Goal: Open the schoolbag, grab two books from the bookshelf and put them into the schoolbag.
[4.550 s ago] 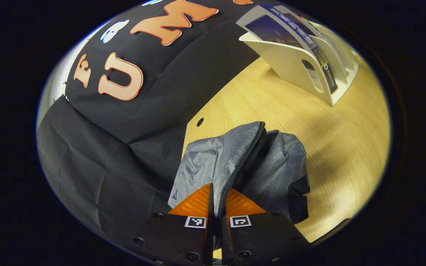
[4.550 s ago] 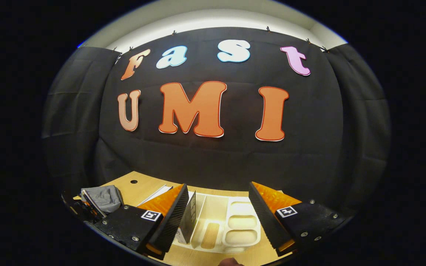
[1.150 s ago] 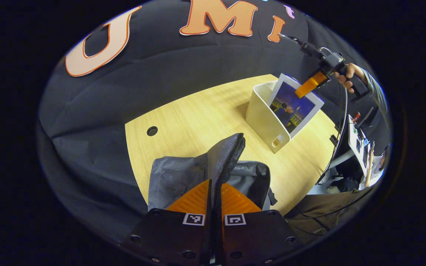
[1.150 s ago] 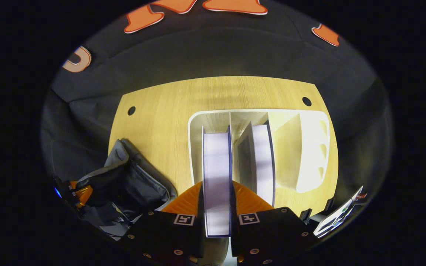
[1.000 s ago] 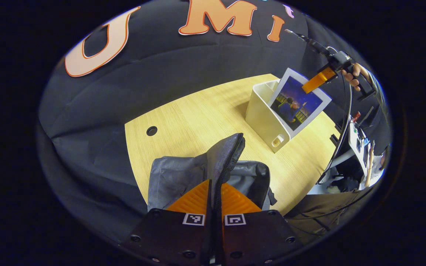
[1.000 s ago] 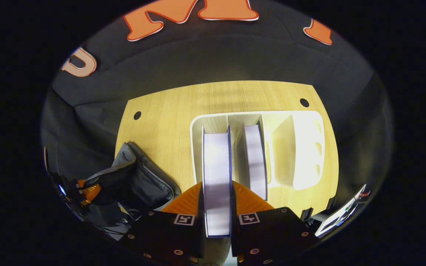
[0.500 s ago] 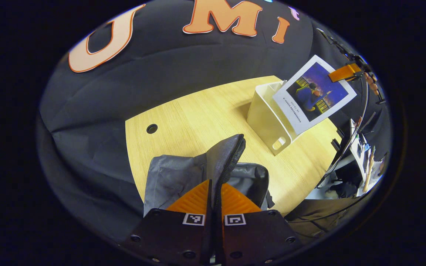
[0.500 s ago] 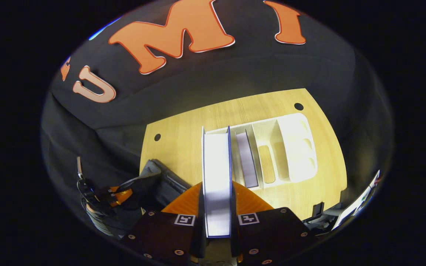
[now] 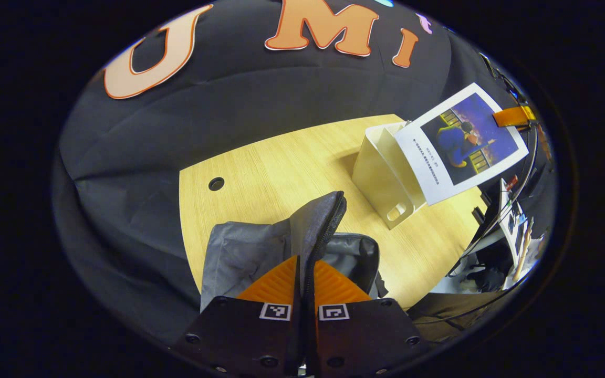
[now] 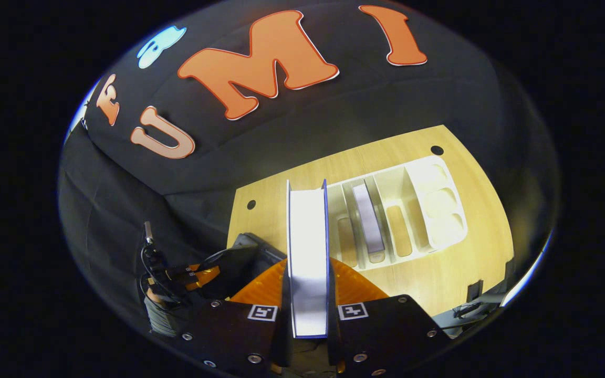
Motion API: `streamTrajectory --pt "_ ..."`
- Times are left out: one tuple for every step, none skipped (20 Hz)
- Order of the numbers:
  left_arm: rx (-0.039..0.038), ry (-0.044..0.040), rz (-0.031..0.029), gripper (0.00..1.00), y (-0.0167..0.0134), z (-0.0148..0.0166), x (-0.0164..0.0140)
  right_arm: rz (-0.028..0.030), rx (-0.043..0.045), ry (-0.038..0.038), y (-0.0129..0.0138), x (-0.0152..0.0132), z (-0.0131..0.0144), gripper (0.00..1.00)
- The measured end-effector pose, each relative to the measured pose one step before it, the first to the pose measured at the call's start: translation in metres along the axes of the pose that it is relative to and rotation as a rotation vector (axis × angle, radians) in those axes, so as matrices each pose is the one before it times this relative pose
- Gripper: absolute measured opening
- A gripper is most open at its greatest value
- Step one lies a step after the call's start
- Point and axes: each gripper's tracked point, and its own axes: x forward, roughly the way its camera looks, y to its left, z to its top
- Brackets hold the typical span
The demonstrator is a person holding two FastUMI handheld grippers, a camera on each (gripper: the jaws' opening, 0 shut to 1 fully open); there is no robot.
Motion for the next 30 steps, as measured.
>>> streamTrajectory --pt "-0.00155 -0.00506 0.00332 0.05 -0.00019 -0.00054 -0.00003 0.01590 0.00151 -0.00290 0.00415 -0.00064 -0.00290 0.27" --pt "-0.00501 -0.00242 0.00109 0.06 -0.00135 -0.00197 -0.00029 0.01555 -0.00120 -0.00513 0.00342 -0.00040 -0.00188 0.27" --pt "-0.00422 -0.00273 -0.00212 0.06 -0.00120 -0.00044 -0.00094 0.01547 -0.00280 -0.00532 0.00478 0.00031 -0.00384 0.27" --pt "-0.00198 -0.00331 0.00259 0.06 0.00081 -0.00026 -0.00121 0.02059 -0.00866 -0.00096 0.00379 0.00223 -0.00352 0.27" --pt "-0.00480 -0.00641 0.01168 0.06 0.00268 0.00158 -0.00043 0.02547 0.01506 -0.00518 0.00587 0.00419 -0.00547 0.27" --pt "-0.00606 -0.01430 0.01096 0.06 0.00174 0.00380 0.00096 0.03327 0.00935 0.00269 0.00537 0.00555 -0.00571 0.28" --pt "-0.00726 -0.00322 0.00050 0.05 -0.00122 0.00086 0.00177 0.02836 0.02024 0.00489 0.00340 0.00349 -0.00858 0.28" --pt "-0.00858 -0.00346 -0.00139 0.05 -0.00123 -0.00121 -0.00009 0.02083 0.00781 0.01086 0.00270 0.00566 -0.00741 0.28" --pt "-0.00849 -0.00250 -0.00510 0.06 -0.00173 -0.00077 0.00093 0.00924 0.00386 0.00762 0.00112 0.00571 -0.00957 0.27" --pt "-0.00647 -0.00279 -0.00204 0.06 -0.00205 0.00057 0.00046 0.00715 -0.00545 0.00783 0.00146 0.00557 -0.00763 0.27" --pt "-0.00453 -0.00383 0.00065 0.06 -0.00113 0.00160 0.00158 0.00494 0.00082 0.00653 0.00150 0.00532 -0.00712 0.27" --pt "-0.00597 -0.00173 0.00406 0.06 0.00010 -0.00030 -0.00074 0.01393 0.00769 0.00736 0.00242 0.00590 -0.00577 0.27" --pt "-0.00693 -0.00780 0.00426 0.06 0.00031 0.00212 0.00050 0.01738 0.02000 0.01057 0.00355 0.00456 -0.00776 0.27" --pt "-0.00796 -0.00516 -0.00053 0.06 -0.00060 0.00065 -0.00172 0.01903 0.01830 0.01397 0.00319 0.00722 -0.00724 0.27" --pt "-0.00605 -0.00942 0.00240 0.06 -0.00032 0.00182 0.00004 0.00851 0.02509 0.00781 0.00058 0.00827 -0.00500 0.27" --pt "-0.00610 -0.00348 -0.00036 0.06 -0.00255 0.00020 0.00090 0.00612 0.01327 0.00636 -0.00053 0.00726 -0.00585 0.27" --pt "-0.00901 -0.00474 0.00143 0.06 -0.00011 0.00010 -0.00028 0.00191 0.01733 0.00184 -0.00231 0.00766 -0.00493 0.27" --pt "-0.00721 -0.00312 -0.00034 0.06 -0.00201 -0.00096 0.00073 0.00802 0.01622 0.00436 -0.00217 0.00855 -0.00614 0.27" --pt "-0.01226 -0.00578 -0.00004 0.06 -0.00031 0.00064 0.00134 0.01337 0.02775 0.01441 -0.00079 0.01140 -0.00731 0.27" --pt "-0.01097 -0.00471 -0.00454 0.06 -0.00281 -0.00053 -0.00079 0.01277 0.04790 0.00903 -0.00004 0.01196 -0.00472 0.27" --pt "-0.01139 -0.00318 -0.00118 0.06 -0.00025 -0.00026 0.00004 0.01786 0.03635 0.01083 -0.00309 0.00860 -0.00741 0.27" --pt "-0.00940 0.00101 -0.00062 0.06 -0.00060 -0.00196 0.00157 0.00888 0.02712 0.00152 -0.00192 0.01100 -0.00408 0.27" --pt "-0.00803 -0.00202 0.00250 0.06 0.00022 0.00067 0.00018 0.00524 0.01762 0.01428 -0.00446 0.01124 -0.00787 0.27" --pt "-0.00933 0.00373 0.00634 0.06 0.00142 -0.00198 -0.00004 -0.00460 0.02936 0.01589 -0.00523 0.00988 -0.00740 0.27" --pt "-0.01038 -0.00309 0.00312 0.05 0.00005 0.00000 0.00008 0.00527 0.02051 0.01235 -0.00425 0.00806 -0.00646 0.27" --pt "-0.00429 -0.00049 -0.00513 0.06 -0.00227 0.00019 0.00063 0.00452 0.01957 0.00368 -0.00366 0.00748 -0.00298 0.27" --pt "-0.00404 0.00011 -0.00118 0.06 -0.00097 0.00070 0.00040 0.00760 0.00944 0.00351 -0.00189 0.00902 -0.00414 0.27" --pt "0.00331 0.00414 -0.00116 0.05 -0.00017 -0.00076 0.00190 0.00838 0.00897 -0.00226 -0.00080 0.00755 -0.00137 0.27" --pt "-0.00183 -0.00411 0.00472 0.05 0.00112 0.00217 0.00005 0.01407 0.00919 -0.00374 0.00099 0.00775 -0.00175 0.27" --pt "0.00167 0.00567 -0.00307 0.05 -0.00161 -0.00205 -0.00105 0.01500 0.01851 -0.00141 0.00124 0.00738 -0.00052 0.27"
